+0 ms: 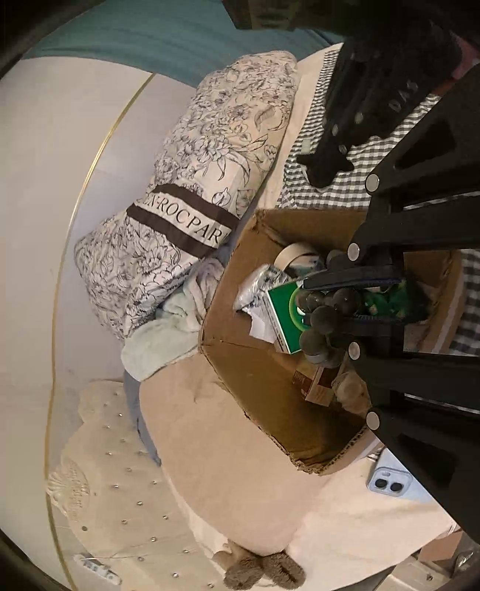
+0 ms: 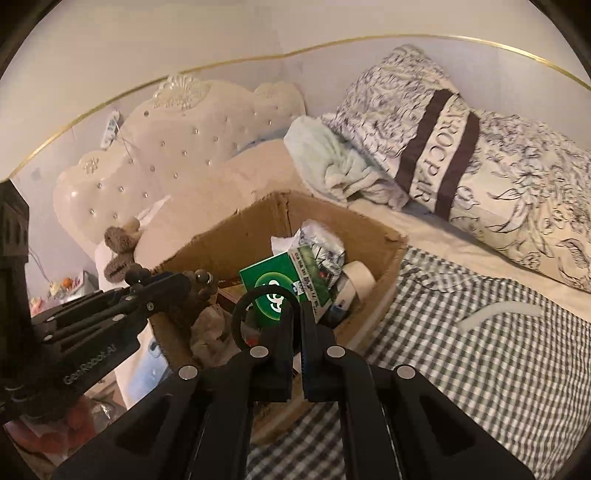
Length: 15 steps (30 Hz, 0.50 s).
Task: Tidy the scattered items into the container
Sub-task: 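Carry the bracelet and hair tie into the box and open both tools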
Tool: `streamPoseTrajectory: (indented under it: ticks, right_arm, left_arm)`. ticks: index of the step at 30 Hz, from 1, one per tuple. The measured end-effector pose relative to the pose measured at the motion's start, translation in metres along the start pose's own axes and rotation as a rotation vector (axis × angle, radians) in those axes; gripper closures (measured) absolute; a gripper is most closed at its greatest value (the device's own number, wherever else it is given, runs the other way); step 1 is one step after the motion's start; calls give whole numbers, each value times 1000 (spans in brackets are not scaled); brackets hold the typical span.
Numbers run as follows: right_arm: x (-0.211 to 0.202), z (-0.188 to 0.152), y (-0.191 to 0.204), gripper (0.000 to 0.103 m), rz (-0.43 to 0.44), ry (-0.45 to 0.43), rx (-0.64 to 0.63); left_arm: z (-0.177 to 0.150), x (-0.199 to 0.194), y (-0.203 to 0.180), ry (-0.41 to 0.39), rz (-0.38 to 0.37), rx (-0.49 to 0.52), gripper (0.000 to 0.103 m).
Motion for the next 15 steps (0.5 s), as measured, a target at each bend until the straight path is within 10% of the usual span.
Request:
streamPoseTrajectory:
  ticks: [6, 10, 12, 15]
  right_arm:
    - [36, 2, 7, 98, -10, 43, -16]
    - [45, 3, 6, 44, -106, 42, -19]
    - [43, 4, -8, 36, -140, 17, 34]
    - [37, 4, -25, 34, -76, 16, 113]
  left_arm:
    - [-2, 18, 11, 18, -1, 29, 88]
    - [-3, 19, 11, -6, 90, 79, 46]
    - [-1, 15, 15, -23, 106, 64, 15]
    - [0, 8, 17, -48, 60, 34, 11]
Point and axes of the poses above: each gripper's, at about its wrist camera, not at the fingertips, and x roughly the way its jaws point, y to its left, z to its top, the point moved 1 cm from there along x, roughly the way its jaws point, and after that the axes turned 5 degrees about -z, right-handed, at the moved point
